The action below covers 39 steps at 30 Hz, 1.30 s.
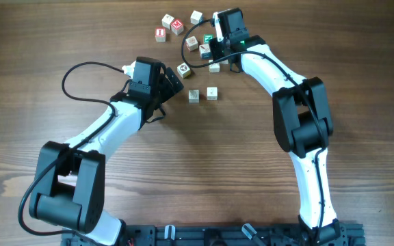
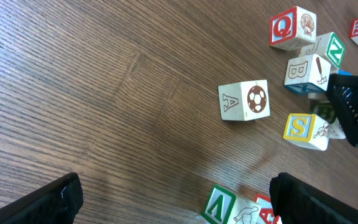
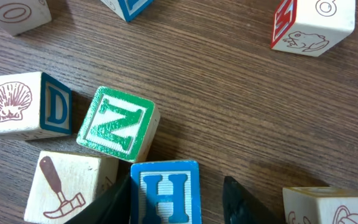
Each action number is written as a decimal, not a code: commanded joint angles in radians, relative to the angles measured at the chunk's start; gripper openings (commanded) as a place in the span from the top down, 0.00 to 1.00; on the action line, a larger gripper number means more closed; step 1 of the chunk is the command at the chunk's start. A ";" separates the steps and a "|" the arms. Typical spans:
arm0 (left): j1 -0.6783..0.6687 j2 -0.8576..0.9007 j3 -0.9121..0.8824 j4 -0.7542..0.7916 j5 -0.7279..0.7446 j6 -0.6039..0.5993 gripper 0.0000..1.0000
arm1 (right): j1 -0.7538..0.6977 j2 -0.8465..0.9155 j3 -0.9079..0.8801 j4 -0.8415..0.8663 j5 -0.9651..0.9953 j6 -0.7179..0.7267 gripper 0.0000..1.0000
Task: Form a horizontal line
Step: 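Lift the blue H block with the right gripper and carry it down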
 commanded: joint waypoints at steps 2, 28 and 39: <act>0.001 0.009 -0.012 0.003 -0.010 -0.002 0.00 | -0.003 0.039 0.021 -0.018 0.018 -0.010 0.55; 0.001 0.009 -0.012 0.011 -0.014 -0.002 0.00 | -0.003 -0.020 0.290 -0.370 0.019 0.043 0.70; 0.001 0.009 -0.012 0.015 -0.014 -0.002 0.00 | -0.003 -0.212 0.290 -0.718 0.014 0.174 0.73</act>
